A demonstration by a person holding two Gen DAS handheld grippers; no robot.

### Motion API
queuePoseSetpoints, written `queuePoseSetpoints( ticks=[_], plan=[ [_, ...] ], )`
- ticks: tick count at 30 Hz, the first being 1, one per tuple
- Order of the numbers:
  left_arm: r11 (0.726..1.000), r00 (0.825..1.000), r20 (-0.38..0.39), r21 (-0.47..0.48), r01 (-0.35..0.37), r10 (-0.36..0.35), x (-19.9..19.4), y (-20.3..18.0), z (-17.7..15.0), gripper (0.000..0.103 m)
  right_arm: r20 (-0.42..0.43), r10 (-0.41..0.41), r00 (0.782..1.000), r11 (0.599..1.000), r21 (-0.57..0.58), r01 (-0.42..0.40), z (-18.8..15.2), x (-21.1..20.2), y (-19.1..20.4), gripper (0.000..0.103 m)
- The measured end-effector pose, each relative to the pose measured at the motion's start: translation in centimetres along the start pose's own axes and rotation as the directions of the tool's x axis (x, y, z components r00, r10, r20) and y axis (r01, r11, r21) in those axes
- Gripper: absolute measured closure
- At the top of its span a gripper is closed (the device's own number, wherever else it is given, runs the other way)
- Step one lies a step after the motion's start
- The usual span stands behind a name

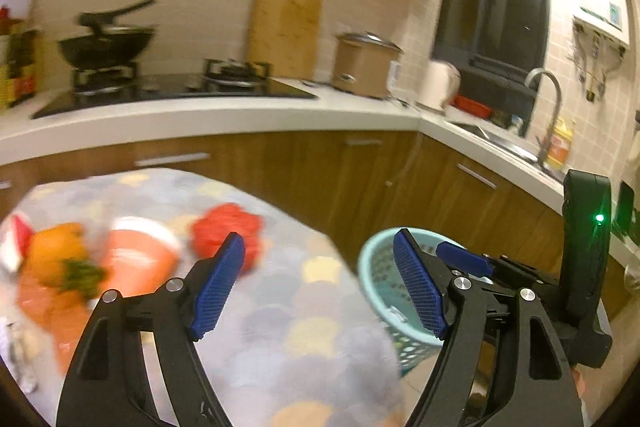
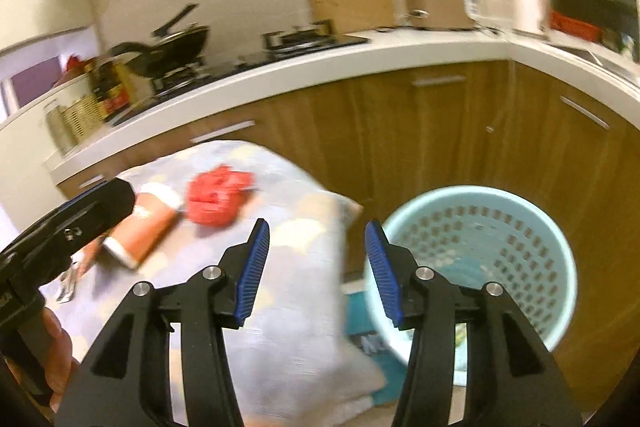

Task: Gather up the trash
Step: 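Grasp the polka-dot napkin with the left gripper while the right gripper grasps the red plastic bag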

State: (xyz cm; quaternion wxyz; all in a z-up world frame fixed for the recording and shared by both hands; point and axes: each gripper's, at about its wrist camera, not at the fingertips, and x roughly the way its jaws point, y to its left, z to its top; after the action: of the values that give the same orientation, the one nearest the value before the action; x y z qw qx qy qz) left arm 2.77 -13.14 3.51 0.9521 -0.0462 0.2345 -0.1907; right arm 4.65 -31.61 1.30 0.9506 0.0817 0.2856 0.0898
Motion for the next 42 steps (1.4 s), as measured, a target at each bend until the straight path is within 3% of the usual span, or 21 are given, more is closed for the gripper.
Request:
queuePoseSetpoints(
  ticks=[8, 12, 16, 20, 24, 34, 36, 40, 42],
  plan=[
    [0.978, 0.979, 0.045, -0.083, -0.194, 0.198, -7.5, 7.0, -1.5, 0.025, -0.03, 0.066, 0.997, 0.993, -0.095, -0.068, -0.2, 2.6, 6.9, 0.057],
    [0.936, 0.942, 0.012, -0.12, -0.33, 0.334, -10.5, 11.2, -3.7, 0.024, -0.058, 0.067, 0.996, 0.99, -0.123, -0.074, -0.4, 4.3, 8.7, 0.056],
    [0.89, 0.908, -0.04, -0.185, -0.417, 0.417, -12.1, 15.8, -5.5, 0.024, -0.063, 0.068, 0.996, 0.988, -0.132, -0.076, -0.4, 6.2, 9.8, 0.056],
    [0.854, 0.887, -0.112, -0.239, -0.462, 0.449, -12.1, 19.4, -7.2, 0.024, -0.078, 0.071, 0.994, 0.988, -0.132, -0.081, -0.6, 8.2, 10.9, 0.056],
    [0.847, 0.877, -0.199, -0.238, -0.476, 0.438, -10.9, 20.7, -8.2, 0.024, -0.11, 0.065, 0.992, 0.988, -0.133, -0.079, -1.3, 9.9, 11.6, 0.056],
    [0.789, 0.78, -0.385, -0.18, -0.588, 0.494, -7.4, 23.0, -9.5, 0.024, -0.123, 0.055, 0.991, 0.993, -0.093, -0.067, -1.0, 10.7, 10.8, 0.05],
    [0.786, 0.771, -0.395, -0.168, -0.595, 0.499, -7.1, 23.1, -9.6, 0.024, -0.126, 0.063, 0.99, 0.994, -0.075, -0.073, -0.7, 10.8, 10.3, 0.045],
    [0.771, 0.752, -0.396, -0.148, -0.619, 0.528, -7.0, 23.1, -9.7, 0.034, -0.116, 0.053, 0.992, 0.994, -0.086, -0.063, 0.1, 10.8, 10.0, 0.037],
    [0.77, 0.758, -0.382, -0.159, -0.618, 0.529, -7.3, 23.2, -9.7, 0.05, -0.125, 0.052, 0.991, 0.994, -0.094, -0.064, 0.9, 11.2, 10.1, 0.03]
  ],
)
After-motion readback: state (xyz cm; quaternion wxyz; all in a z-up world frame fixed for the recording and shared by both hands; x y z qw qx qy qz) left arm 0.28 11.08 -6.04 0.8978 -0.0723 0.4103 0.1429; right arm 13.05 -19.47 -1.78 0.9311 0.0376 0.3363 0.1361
